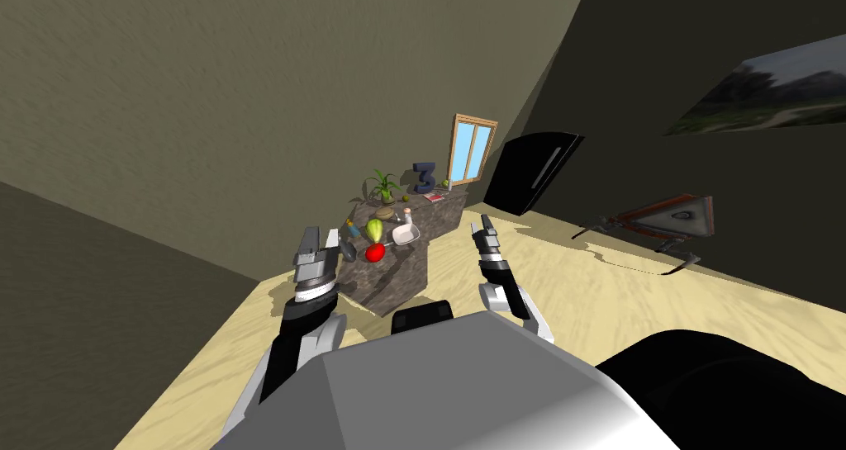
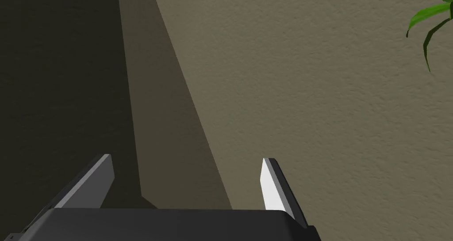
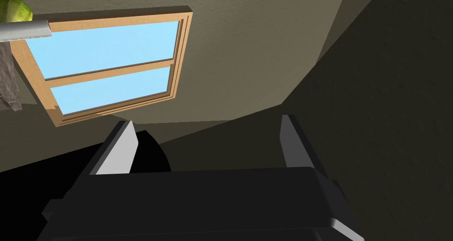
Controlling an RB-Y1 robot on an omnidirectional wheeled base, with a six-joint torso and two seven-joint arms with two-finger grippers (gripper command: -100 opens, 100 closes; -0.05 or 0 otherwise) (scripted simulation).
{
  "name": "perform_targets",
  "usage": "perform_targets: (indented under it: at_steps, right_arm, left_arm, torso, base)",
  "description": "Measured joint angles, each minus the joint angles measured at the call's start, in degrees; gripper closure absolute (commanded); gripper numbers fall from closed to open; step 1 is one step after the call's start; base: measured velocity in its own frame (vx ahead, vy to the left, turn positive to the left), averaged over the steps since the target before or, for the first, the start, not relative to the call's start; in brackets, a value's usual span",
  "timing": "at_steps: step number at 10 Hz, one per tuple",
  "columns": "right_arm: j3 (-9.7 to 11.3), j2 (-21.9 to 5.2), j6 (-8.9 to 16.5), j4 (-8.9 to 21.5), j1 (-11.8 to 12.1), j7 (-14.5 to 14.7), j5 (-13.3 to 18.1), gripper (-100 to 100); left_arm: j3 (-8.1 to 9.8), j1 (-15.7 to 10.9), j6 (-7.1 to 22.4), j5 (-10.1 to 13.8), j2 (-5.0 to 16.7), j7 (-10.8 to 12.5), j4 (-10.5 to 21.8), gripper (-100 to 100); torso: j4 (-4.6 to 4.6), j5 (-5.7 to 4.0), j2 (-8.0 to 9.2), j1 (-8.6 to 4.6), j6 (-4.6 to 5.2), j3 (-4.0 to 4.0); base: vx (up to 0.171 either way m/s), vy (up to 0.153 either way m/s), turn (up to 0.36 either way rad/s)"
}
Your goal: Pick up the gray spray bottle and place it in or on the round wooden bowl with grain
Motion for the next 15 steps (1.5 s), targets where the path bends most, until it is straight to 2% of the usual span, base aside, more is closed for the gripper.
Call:
perform_targets:
  at_steps: [2, 3, 7, 9, 11, 13, 14, 15]
  right_arm:
    - [0.0, 0.0, 0.0, 0.0, 0.0, 0.0, 0.0, 0]
    - [0.0, 0.0, 0.0, 0.0, 0.0, 0.0, 0.0, 0]
    - [0.0, 0.0, 0.0, 0.0, 0.0, 0.0, 0.0, 0]
    - [0.0, 0.0, 0.0, 0.0, 0.0, 0.0, 0.0, 0]
    - [0.0, 0.0, 0.0, 0.0, 0.0, 0.0, 0.0, 0]
    - [0.0, 0.0, 0.0, 0.0, 0.0, 0.0, 0.0, 0]
    - [0.0, 0.0, 0.0, 0.0, 0.0, 0.0, 0.0, 0]
    - [0.0, 0.0, 0.0, 0.0, 0.0, 0.0, 0.0, 0]
  left_arm:
    - [0.23, 2.0, 1.2, -1.3, 3.6, -1.2, 1.0, -100]
    - [0.30, 2.0, 1.8, -1.7, 4.6, -1.6, 1.5, -100]
    - [0.94, 4.5, 4.5, -4.0, 10.3, -3.7, 3.3, -100]
    - [2.13, 6.1, 6.4, -5.2, 14.0, -4.9, 5.1, -100]
    - [2.18, 7.1, 7.9, -6.4, 16.4, -6.2, 6.0, -100]
    - [3.14, 8.5, 9.2, -7.3, 19.3, -7.1, 7.5, -100]
    - [3.69, 9.3, 10.0, -7.7, 20.9, -7.4, 7.8, -100]
    - [4.15, 11.3, 10.8, -8.5, 22.5, -8.2, 7.9, -100]
  torso:
    - [0.01, 0.00, 0.06, 0.00, 0.01, 0.03]
    - [0.01, 0.00, 0.03, 0.00, -0.01, 0.02]
    - [0.01, 0.00, 0.04, -0.01, 0.00, 0.02]
    - [0.02, 0.00, 0.08, 0.00, 0.00, 0.05]
    - [0.01, 0.00, 0.04, -0.02, 0.00, 0.02]
    - [0.01, -0.01, 0.02, -0.02, -0.01, 0.02]
    - [0.01, -0.01, 0.02, -0.02, -0.01, 0.01]
    - [0.01, -0.01, 0.04, -0.03, -0.01, 0.02]
  base:
    - [-0.025, -0.001, -0.062]
    - [-0.016, -0.006, -0.051]
    - [-0.026, -0.006, -0.068]
    - [-0.028, -0.004, -0.073]
    - [-0.022, -0.012, -0.088]
    - [-0.016, -0.009, -0.043]
    - [-0.020, -0.013, -0.095]
    - [-0.022, -0.017, -0.097]
